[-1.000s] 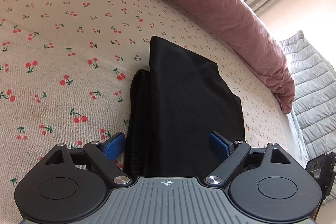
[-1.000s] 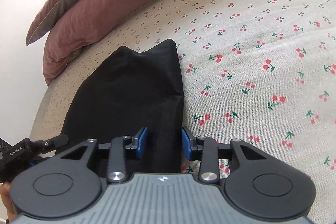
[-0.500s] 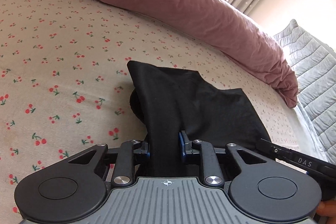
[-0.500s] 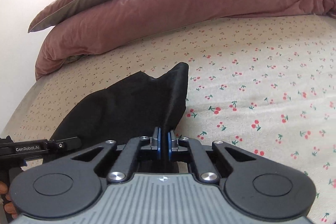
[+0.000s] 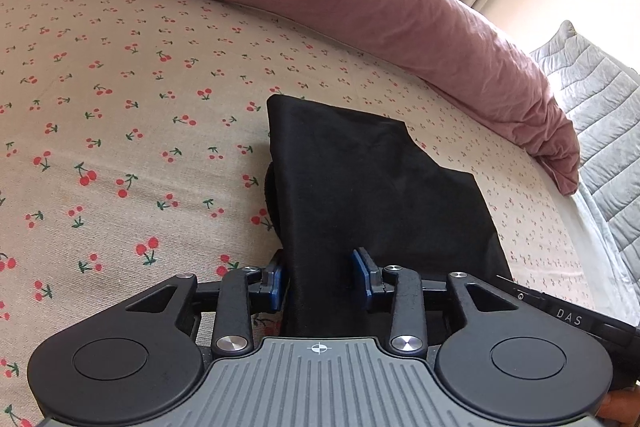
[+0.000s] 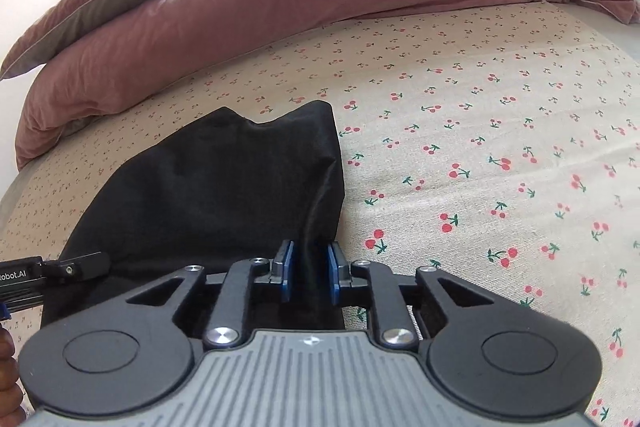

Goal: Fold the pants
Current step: 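Withdraw both open grippers back from the folded black pants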

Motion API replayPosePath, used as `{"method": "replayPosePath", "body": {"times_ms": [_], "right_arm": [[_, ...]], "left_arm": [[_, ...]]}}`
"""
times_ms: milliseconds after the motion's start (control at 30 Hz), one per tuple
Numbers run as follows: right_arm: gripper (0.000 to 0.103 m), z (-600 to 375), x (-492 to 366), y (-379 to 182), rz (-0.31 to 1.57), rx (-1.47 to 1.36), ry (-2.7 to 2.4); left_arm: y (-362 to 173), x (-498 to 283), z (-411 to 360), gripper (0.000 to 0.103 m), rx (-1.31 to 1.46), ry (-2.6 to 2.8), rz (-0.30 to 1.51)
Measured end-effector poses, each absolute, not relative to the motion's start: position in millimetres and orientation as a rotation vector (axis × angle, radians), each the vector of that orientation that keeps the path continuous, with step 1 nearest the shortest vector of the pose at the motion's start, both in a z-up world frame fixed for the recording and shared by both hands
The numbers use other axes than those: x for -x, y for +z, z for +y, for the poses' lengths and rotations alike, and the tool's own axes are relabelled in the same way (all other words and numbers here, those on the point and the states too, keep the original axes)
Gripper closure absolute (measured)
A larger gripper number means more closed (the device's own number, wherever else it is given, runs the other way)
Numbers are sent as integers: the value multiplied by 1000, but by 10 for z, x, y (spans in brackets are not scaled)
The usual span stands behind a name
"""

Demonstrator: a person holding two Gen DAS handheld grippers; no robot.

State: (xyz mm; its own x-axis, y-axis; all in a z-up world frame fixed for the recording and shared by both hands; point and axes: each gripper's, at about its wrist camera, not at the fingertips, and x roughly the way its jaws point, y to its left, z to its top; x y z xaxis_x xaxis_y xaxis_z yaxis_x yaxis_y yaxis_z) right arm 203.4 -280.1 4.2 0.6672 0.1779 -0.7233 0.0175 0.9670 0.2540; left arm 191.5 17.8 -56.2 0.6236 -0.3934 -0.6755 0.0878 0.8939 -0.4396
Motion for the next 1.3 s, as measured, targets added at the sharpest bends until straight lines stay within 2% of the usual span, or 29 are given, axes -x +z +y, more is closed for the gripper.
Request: {"method": "replayPosePath", "body": {"times_ms": [100,367,467,567,667,867,933,967,1100,1300], "right_arm": [[82,-2786,-1995,104,834,-235,79],[82,-2833,-1783,348,781,-221,66],[80,-2800,-1675,485,745,-224,59],[76,-2748,-1543,613,718,-242,74],[75,-2624,-1346,765,691,-222,90],[66,-2372,-850,1008,585,-97,94],[60,-2341,-724,1065,551,-97,116],[55,-2329,-665,1082,536,-97,124],[49,-2262,-555,1035,529,-63,101],[45,-2193,-258,933,533,-86,115]], "left_arm": [[-494,-1878,153,66,367,-260,855],[-262,-1739,174,66,317,-156,824],[-123,-1639,176,48,263,-72,789],[24,-1496,158,47,218,-52,748],[147,-1308,111,39,192,-59,731],[298,-925,43,36,197,-97,728],[357,-837,55,35,209,-104,719],[396,-776,63,33,213,-105,708],[489,-567,73,24,184,-94,667],[450,-274,79,15,181,-82,661]]}}
